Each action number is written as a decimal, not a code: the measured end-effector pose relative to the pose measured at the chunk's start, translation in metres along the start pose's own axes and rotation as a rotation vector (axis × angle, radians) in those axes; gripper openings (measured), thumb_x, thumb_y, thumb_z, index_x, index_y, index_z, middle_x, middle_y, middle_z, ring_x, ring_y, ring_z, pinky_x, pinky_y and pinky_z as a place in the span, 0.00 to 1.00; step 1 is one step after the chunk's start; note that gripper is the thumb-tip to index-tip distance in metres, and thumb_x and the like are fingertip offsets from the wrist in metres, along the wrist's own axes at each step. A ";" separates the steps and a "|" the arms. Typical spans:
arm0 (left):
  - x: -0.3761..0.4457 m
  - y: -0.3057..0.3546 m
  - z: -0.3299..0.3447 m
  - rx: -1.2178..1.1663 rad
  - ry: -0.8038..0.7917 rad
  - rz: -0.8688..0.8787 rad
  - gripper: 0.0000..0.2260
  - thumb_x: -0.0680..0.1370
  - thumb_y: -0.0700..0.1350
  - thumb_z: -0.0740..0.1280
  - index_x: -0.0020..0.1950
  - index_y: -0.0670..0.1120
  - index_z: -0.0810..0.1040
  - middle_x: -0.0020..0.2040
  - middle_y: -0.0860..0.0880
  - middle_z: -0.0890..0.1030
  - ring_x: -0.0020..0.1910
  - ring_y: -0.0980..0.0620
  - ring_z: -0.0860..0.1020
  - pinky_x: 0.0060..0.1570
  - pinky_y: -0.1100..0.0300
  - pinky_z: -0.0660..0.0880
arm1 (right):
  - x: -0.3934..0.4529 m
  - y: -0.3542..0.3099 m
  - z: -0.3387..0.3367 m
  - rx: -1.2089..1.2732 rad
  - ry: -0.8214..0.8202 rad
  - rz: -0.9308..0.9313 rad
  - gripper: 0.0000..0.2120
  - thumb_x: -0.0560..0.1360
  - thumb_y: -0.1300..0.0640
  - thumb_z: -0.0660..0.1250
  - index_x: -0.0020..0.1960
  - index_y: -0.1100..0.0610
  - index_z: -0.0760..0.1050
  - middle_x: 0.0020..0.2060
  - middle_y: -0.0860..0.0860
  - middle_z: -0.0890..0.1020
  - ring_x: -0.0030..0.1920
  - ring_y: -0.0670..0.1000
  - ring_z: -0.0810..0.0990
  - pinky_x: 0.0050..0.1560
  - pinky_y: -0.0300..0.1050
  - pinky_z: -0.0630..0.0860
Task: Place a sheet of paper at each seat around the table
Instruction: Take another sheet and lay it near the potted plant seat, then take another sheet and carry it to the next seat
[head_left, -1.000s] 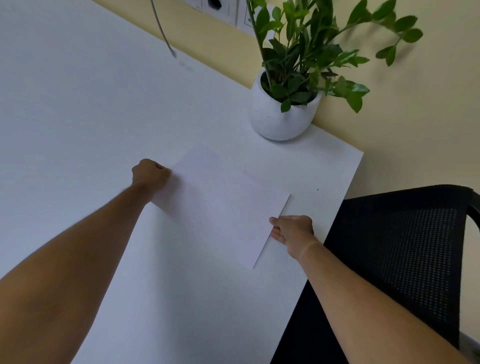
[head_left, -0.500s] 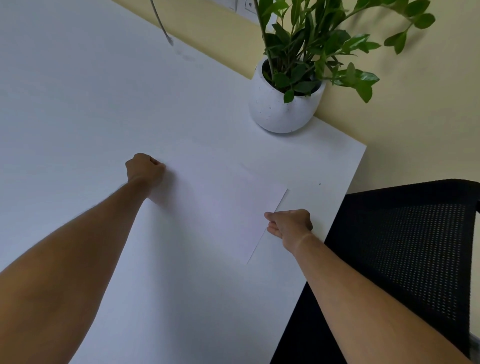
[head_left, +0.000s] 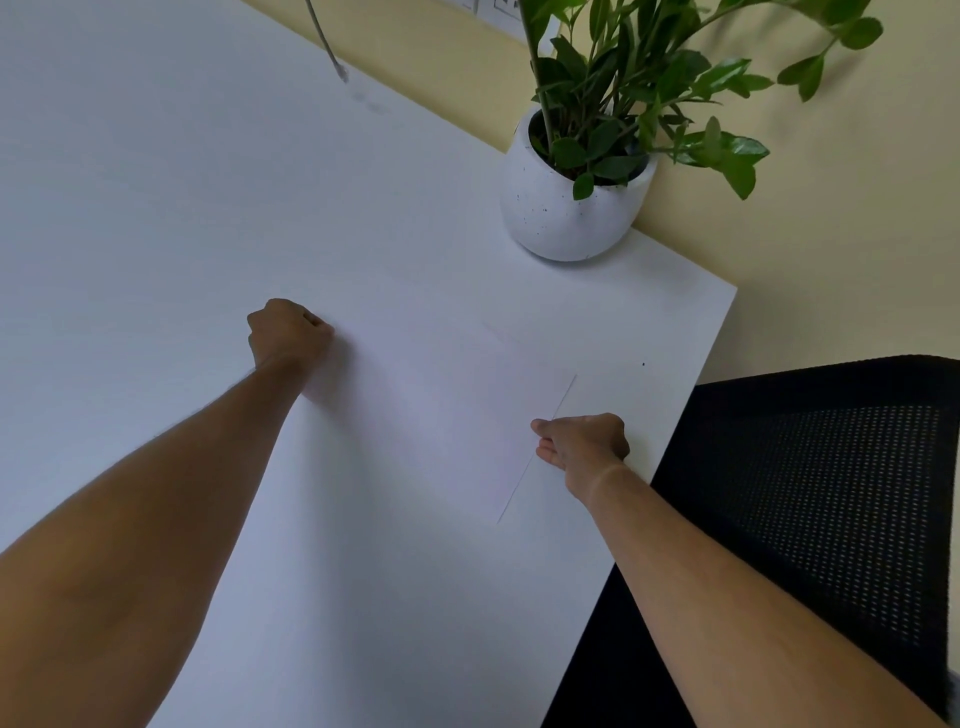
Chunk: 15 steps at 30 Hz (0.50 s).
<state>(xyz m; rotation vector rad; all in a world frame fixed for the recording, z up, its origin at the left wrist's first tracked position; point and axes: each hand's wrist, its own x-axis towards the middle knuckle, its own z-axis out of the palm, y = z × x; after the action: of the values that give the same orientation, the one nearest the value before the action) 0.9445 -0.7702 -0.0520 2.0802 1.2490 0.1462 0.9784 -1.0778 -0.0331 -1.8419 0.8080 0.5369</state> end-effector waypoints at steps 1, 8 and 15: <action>0.000 0.000 0.000 0.004 0.002 0.003 0.06 0.69 0.36 0.63 0.33 0.41 0.77 0.34 0.43 0.76 0.36 0.41 0.76 0.39 0.56 0.76 | 0.001 0.000 0.000 0.006 0.000 0.002 0.11 0.64 0.69 0.79 0.39 0.70 0.78 0.43 0.63 0.85 0.38 0.56 0.87 0.45 0.51 0.84; -0.004 -0.002 0.001 0.000 0.025 0.027 0.07 0.69 0.36 0.62 0.38 0.38 0.80 0.35 0.42 0.77 0.35 0.41 0.74 0.39 0.56 0.74 | 0.002 0.001 0.001 0.040 -0.044 0.032 0.12 0.66 0.72 0.75 0.47 0.75 0.78 0.53 0.68 0.82 0.50 0.62 0.85 0.46 0.61 0.82; -0.023 0.002 -0.006 0.013 0.026 0.110 0.05 0.73 0.40 0.67 0.40 0.43 0.81 0.42 0.42 0.83 0.45 0.40 0.81 0.45 0.54 0.78 | -0.002 0.005 -0.002 -0.029 -0.003 -0.074 0.07 0.69 0.64 0.77 0.42 0.68 0.82 0.36 0.60 0.85 0.32 0.52 0.85 0.37 0.46 0.84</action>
<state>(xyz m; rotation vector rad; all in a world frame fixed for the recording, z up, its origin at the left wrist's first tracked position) 0.9309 -0.7867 -0.0403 2.1651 1.1541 0.2156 0.9730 -1.0805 -0.0343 -1.8898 0.7312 0.5066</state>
